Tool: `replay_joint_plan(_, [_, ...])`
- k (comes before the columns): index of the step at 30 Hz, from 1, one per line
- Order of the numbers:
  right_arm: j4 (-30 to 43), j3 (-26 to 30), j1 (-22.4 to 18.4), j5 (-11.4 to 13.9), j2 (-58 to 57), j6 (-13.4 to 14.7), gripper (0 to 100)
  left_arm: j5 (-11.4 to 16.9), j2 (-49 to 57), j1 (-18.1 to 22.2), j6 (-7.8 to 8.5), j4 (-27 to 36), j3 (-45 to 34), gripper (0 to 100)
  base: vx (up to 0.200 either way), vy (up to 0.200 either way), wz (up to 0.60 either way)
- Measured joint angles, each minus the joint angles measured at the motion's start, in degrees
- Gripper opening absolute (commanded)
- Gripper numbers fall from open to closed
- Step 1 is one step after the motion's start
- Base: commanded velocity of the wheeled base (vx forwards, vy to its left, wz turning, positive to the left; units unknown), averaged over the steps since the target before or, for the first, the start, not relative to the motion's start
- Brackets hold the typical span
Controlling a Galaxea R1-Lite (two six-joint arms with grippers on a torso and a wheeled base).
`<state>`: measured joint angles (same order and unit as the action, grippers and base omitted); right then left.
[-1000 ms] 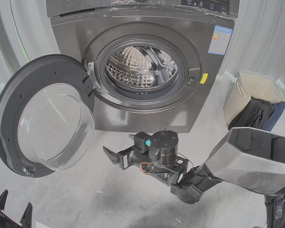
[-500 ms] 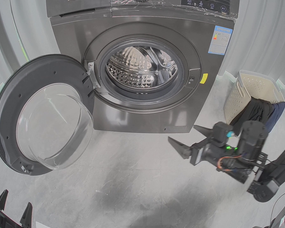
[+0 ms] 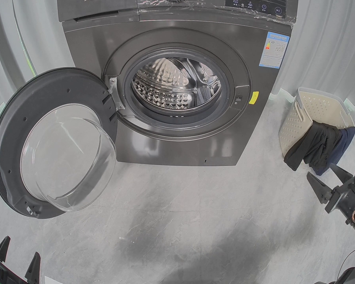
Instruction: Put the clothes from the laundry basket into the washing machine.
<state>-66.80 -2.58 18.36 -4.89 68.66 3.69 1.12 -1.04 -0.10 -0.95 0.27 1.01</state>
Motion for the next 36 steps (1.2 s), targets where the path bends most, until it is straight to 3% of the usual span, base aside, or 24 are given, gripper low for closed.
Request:
replay_joint_plan(14, [45.9,1.57,-9.18,1.33,-37.99,-1.97,100,0.0,0.0,0.0,0.02,-0.02,0.0,100,0.0,0.0,0.0])
replay_joint_plan(19, [57.48,1.6,-12.11,2.68,-51.19,-2.41,100,0.0,0.0,0.0,0.0,-0.02,0.0,100,0.0,0.0,0.0])
replay_joint_plan(28, [66.32,1.6,-17.26,3.58,-64.96,-2.36,100,0.02,0.0,0.0,0.0,-0.02,0.0,100,0.0,0.0,0.0])
replay_joint_plan(33, [67.07,1.6,-17.74,6.63,-66.93,-3.99,100,0.0,0.0,0.0,0.0,-0.02,0.0,100,0.0,-0.08,0.0])
replay_joint_plan(36, [66.99,1.6,-17.74,7.12,-67.45,-4.13,100,0.0,0.0,0.0,0.0,0.0,0.0,100,0.0,-0.2,0.0])
